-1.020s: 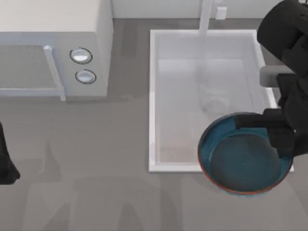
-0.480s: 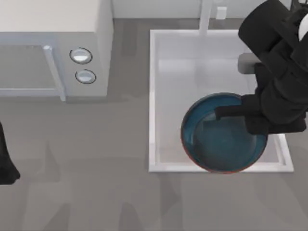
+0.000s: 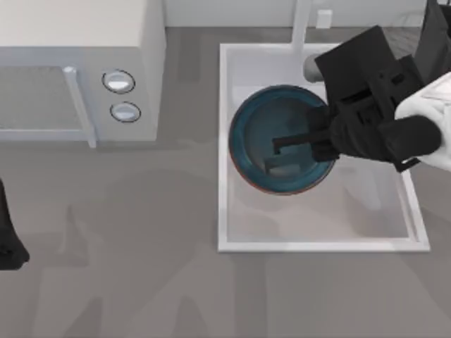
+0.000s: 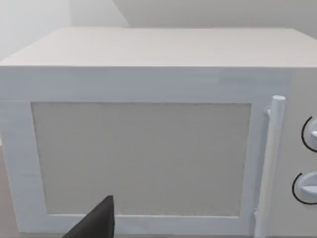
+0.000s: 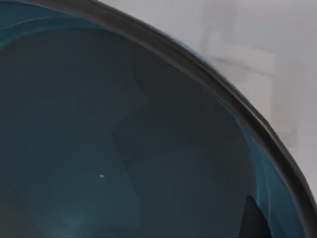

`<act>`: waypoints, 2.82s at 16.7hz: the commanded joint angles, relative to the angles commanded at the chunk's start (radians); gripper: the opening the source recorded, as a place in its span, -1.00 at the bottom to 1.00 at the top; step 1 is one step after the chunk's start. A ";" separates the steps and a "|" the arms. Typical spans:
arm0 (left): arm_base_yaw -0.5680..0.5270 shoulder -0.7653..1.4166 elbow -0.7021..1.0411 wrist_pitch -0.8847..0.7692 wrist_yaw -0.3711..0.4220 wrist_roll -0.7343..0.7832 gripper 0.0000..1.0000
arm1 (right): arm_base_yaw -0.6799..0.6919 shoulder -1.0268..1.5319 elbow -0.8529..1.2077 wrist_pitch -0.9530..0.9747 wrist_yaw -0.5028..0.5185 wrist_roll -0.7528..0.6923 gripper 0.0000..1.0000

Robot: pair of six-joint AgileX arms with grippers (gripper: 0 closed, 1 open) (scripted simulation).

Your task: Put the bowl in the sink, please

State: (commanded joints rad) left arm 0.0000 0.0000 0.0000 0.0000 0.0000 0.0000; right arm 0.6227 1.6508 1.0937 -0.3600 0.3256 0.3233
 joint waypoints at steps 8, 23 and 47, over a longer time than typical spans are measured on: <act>0.000 0.000 0.000 0.000 0.000 0.000 1.00 | 0.026 0.002 -0.264 0.886 0.240 -0.209 -1.00; 0.000 0.000 0.000 0.000 0.000 0.000 1.00 | 0.027 -0.008 -0.387 1.276 0.350 -0.302 -1.00; 0.000 0.000 0.000 0.000 0.000 0.000 1.00 | 0.026 0.581 -0.485 1.973 0.359 -0.307 -0.10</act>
State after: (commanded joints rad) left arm 0.0000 0.0000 0.0000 0.0000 0.0000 0.0000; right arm 0.6491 2.2315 0.6086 1.6130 0.6848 0.0160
